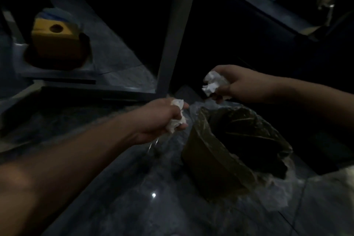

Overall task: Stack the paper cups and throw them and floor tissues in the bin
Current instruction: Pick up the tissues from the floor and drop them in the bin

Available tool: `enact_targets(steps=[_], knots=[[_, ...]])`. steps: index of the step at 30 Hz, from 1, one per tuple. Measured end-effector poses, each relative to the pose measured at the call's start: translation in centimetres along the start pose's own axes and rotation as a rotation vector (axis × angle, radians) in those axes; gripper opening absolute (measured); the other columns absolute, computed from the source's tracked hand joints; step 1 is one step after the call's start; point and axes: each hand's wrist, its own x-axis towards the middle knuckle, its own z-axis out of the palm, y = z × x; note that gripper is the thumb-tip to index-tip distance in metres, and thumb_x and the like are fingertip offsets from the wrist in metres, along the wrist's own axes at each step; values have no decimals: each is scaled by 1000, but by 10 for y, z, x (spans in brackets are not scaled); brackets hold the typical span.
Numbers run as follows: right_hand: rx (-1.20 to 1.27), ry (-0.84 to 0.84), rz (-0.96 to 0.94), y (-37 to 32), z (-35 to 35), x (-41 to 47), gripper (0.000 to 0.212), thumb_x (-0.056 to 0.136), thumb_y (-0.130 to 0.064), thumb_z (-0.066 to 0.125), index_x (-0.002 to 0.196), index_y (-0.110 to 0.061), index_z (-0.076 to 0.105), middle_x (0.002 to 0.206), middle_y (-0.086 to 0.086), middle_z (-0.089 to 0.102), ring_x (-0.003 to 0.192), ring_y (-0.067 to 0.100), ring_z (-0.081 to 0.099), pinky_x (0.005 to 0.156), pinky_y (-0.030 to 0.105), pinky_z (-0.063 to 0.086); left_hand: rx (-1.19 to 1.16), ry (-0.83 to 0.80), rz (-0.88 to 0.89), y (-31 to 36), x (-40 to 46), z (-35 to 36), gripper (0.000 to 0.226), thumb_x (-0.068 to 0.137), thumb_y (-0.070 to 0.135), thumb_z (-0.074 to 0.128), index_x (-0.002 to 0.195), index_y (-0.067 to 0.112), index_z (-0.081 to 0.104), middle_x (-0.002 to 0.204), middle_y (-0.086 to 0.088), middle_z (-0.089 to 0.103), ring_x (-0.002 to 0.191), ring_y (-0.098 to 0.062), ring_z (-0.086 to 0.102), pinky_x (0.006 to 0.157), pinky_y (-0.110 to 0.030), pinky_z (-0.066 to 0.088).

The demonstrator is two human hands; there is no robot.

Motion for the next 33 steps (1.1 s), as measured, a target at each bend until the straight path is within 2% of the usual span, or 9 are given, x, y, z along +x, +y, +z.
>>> enact_targets(steps=[4,5,7,10,15,18,22,26,33], knots=[[-71,83,-47,20,-6,-37,27,88,-13,61,114,-21,58,98,4,71,87,17,71,84,45,58,218,-45,195,5,9,28,22,88,-12,44,89,5,58,78,-8,62,63,-8,62,60,-18,55],[-90,113,-49,25,-7,-44,30,87,-13,63,115,-22,58,101,1,70,90,16,69,85,45,57,264,-44,233,5,14,33,18,89,-10,46,91,5,55,81,-10,64,65,-8,65,60,-17,54],[-89,158,-31,36,-8,-61,34,84,-22,65,117,-23,57,107,-3,67,96,12,66,87,42,56,310,16,238,1,23,40,25,92,0,52,114,7,44,103,-17,66,86,-17,73,76,-28,61],[-48,189,12,53,-5,-82,40,77,-35,66,114,-24,58,104,-6,67,94,10,67,83,41,58,456,65,308,-4,33,55,33,90,18,58,117,16,39,115,-15,65,98,-26,71,85,-50,59],[-21,230,63,83,9,-95,24,80,-23,73,101,-26,62,90,0,71,80,13,70,73,45,60,757,29,549,-12,37,80,8,94,17,57,101,14,57,93,0,68,82,-10,65,67,-30,53],[-76,212,55,92,19,-98,18,79,-27,73,93,-28,63,84,0,71,74,15,69,68,47,59,956,-4,666,-20,42,87,9,87,24,66,95,22,68,98,5,61,93,-9,55,77,-29,44],[-236,250,21,98,26,-97,17,77,-27,74,93,-25,67,93,-6,63,82,7,61,71,32,55,1256,110,697,-22,43,87,21,87,42,63,107,38,68,102,14,46,109,-10,40,86,-32,24],[-239,221,12,99,31,-94,12,77,-24,73,88,-25,68,85,-12,65,76,1,61,65,24,49,1270,169,748,-26,41,80,23,83,42,66,105,39,65,102,16,61,108,-11,45,80,-29,16],[-241,205,-11,98,35,-87,12,79,-20,72,90,-23,70,84,-10,69,74,3,64,64,25,53,1269,214,646,-38,46,67,36,80,51,62,114,47,49,110,13,60,110,-20,48,86,-30,28]])
